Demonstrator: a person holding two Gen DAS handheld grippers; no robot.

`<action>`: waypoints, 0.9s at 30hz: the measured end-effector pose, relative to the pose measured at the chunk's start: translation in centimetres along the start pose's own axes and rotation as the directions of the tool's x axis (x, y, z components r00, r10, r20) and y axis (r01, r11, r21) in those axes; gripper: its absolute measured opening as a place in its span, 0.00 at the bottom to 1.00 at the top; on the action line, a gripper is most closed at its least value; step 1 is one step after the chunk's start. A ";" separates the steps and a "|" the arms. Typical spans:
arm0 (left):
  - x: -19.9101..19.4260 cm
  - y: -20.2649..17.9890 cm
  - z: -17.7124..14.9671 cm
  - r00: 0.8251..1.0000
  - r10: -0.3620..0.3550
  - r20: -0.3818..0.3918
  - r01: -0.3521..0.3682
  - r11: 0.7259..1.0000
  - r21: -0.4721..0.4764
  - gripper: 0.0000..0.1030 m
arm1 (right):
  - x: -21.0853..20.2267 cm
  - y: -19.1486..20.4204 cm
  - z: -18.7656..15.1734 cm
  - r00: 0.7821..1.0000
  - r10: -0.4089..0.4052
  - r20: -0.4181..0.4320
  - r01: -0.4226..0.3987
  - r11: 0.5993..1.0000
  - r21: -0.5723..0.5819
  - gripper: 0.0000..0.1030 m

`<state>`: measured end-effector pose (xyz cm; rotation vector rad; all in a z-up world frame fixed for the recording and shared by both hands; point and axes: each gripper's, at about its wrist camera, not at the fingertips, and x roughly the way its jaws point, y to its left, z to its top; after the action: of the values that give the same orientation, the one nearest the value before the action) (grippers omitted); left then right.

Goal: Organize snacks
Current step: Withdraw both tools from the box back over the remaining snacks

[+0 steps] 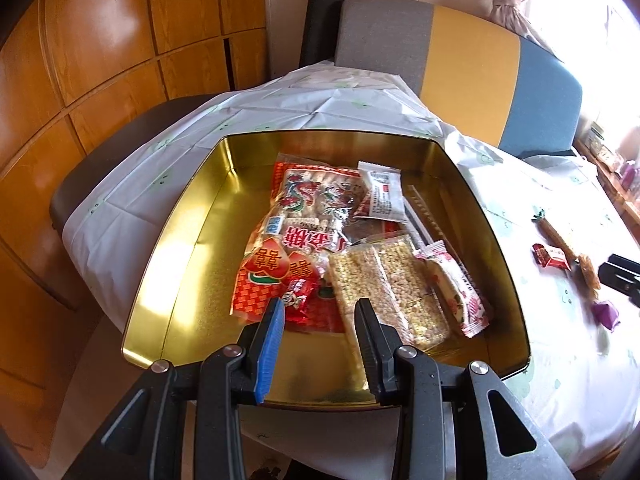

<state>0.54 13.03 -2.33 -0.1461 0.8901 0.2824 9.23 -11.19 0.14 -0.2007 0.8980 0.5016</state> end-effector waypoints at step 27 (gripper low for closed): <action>-0.8 -8.8 1.2 0.995 -0.096 0.010 0.092 0.973 0.212 0.36 | -2.4 -22.1 -7.5 0.938 -0.270 -0.218 0.346 0.779 0.522 0.42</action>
<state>3.61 4.79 -0.91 0.0116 0.8850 0.0995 13.75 -33.87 -3.47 0.1561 1.0802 -0.0980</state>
